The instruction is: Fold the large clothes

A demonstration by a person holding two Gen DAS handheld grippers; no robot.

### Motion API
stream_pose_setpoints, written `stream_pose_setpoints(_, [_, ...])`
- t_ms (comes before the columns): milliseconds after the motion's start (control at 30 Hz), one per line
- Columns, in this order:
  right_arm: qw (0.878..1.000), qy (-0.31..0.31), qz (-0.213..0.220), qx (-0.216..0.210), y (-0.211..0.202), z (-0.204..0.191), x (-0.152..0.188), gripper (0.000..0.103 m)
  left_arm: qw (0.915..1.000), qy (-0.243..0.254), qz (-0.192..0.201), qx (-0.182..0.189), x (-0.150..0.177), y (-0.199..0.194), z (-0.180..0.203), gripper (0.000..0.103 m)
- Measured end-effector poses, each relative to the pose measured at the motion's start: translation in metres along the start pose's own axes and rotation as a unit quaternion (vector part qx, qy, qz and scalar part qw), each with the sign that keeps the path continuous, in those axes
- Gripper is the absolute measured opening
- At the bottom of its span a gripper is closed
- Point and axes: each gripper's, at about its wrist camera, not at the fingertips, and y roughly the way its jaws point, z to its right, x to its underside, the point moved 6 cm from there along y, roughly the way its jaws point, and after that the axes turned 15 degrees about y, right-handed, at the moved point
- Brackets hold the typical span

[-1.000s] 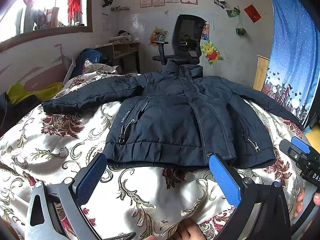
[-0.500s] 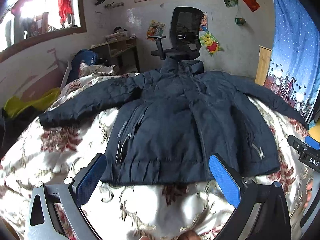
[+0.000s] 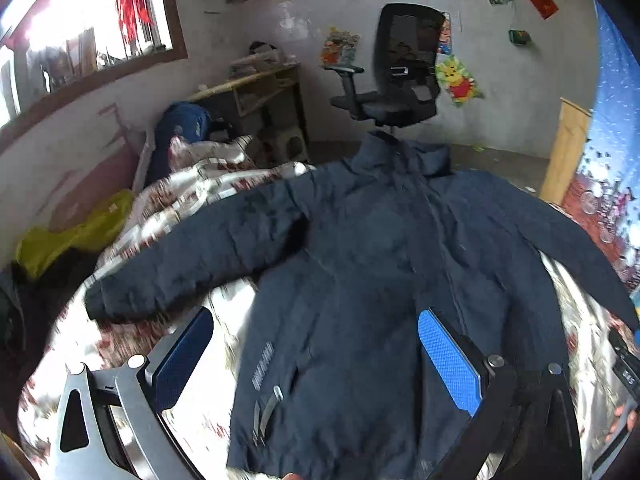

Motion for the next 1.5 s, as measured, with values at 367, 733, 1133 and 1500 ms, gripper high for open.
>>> stream_pose_setpoints(367, [0.980,0.186,0.003,-0.069,0.072,0.064,0.002,0.102,0.9921,0.108,0.021,0.060,-0.077,0.097,0.069,0.103])
stream_pose_setpoints(733, [0.936,0.344,0.010,-0.071,0.124,0.086,-0.022,0.096,0.9774,0.115,0.041,0.172,-0.125,0.200,0.202,0.103])
stream_pose_setpoints(1133, [0.901,0.433,0.030,0.019,0.154,0.120,-0.044,0.012,0.9611,0.163,-0.022,0.221,-0.132,0.274,0.322,0.103])
stream_pose_setpoints(1500, [0.974,0.166,0.158,-0.001,0.074,0.000,-0.158,0.007,0.9661,0.107,-0.007,0.235,-0.137,0.248,0.258,0.102])
